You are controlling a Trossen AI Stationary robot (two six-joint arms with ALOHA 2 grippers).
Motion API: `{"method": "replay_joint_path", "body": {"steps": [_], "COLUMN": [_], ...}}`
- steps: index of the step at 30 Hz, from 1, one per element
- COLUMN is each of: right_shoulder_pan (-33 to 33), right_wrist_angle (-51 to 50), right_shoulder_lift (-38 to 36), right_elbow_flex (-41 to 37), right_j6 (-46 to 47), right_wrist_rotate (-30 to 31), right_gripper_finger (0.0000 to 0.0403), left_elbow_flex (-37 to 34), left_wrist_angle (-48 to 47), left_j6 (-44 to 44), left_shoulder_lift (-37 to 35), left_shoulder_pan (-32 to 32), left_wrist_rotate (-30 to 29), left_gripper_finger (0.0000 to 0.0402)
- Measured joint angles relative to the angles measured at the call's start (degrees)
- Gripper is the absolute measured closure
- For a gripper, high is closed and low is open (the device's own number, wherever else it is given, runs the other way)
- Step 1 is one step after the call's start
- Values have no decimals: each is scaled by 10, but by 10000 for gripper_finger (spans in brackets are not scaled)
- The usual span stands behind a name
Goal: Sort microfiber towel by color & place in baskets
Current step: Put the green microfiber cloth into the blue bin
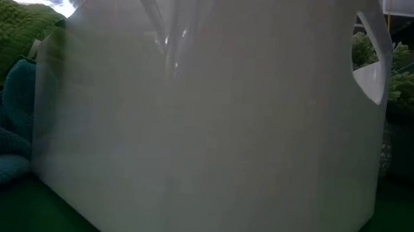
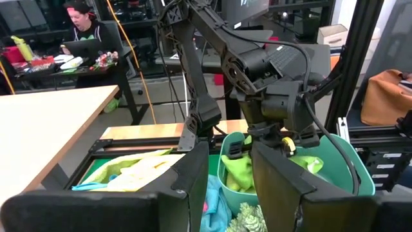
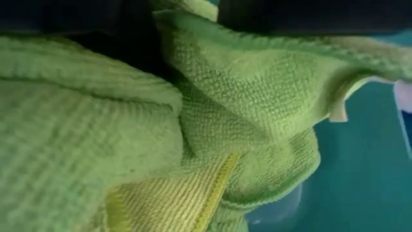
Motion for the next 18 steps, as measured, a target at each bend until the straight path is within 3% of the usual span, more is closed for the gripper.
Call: {"method": "replay_joint_path", "body": {"steps": [5,12,18], "right_shoulder_pan": [-1,-1,-1], "right_wrist_angle": [-4,-9,-88], "right_shoulder_lift": [0,0,0], "right_elbow_flex": [3,59,124], "right_j6": [7,21,7], "right_wrist_rotate": [-41,-72,-31], "right_gripper_finger": [231,226,227], "left_elbow_flex": [0,0,0], "left_wrist_angle": [0,0,0], "left_j6": [0,0,0], "left_shoulder_lift": [0,0,0], "left_shoulder_pan": [0,0,0], "left_wrist_rotate": [0,0,0], "left_gripper_finger": [288,288,288]}}
